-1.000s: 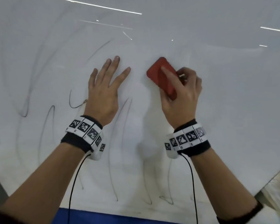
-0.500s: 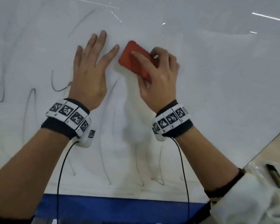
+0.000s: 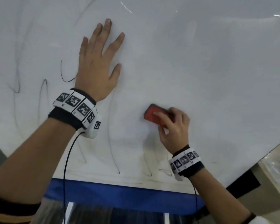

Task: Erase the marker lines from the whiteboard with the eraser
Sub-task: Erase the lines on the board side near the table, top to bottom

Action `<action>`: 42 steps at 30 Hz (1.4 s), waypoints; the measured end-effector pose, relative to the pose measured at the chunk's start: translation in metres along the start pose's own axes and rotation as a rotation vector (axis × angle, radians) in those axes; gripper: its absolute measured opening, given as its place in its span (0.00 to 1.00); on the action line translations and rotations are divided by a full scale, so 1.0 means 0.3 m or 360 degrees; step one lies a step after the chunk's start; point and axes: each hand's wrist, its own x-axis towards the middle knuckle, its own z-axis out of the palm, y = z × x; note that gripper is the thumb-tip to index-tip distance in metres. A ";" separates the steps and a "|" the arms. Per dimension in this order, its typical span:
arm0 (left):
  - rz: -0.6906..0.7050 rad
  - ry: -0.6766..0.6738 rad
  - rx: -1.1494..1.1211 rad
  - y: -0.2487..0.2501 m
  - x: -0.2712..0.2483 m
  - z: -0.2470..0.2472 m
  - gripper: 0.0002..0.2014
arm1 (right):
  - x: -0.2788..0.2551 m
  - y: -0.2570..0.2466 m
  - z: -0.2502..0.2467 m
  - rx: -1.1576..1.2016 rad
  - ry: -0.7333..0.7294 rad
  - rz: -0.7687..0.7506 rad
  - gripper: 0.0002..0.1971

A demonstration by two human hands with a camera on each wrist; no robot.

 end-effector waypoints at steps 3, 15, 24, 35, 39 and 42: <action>-0.0109 0.0033 -0.0008 0.045 -0.004 0.021 0.34 | 0.068 0.008 -0.041 0.0082 0.0237 0.0237 0.23; -0.0197 0.0057 0.0066 0.080 -0.013 0.042 0.39 | -0.214 0.194 -0.035 -0.0205 -0.0191 -0.0244 0.26; -0.0210 0.0064 0.0116 0.155 -0.047 0.047 0.37 | -0.293 0.062 0.125 -0.0026 -0.0235 -0.0214 0.24; -0.0057 -0.0016 0.0012 0.398 -0.372 0.357 0.33 | -0.445 0.300 -0.027 0.0311 0.0475 0.1209 0.31; -0.0089 -0.0098 0.0059 0.415 -0.404 0.404 0.26 | -0.452 0.056 0.168 0.0244 0.0138 0.0773 0.26; -0.0073 -0.0044 0.0097 0.395 -0.413 0.421 0.24 | -0.514 -0.015 0.250 0.0102 -0.0120 0.0390 0.24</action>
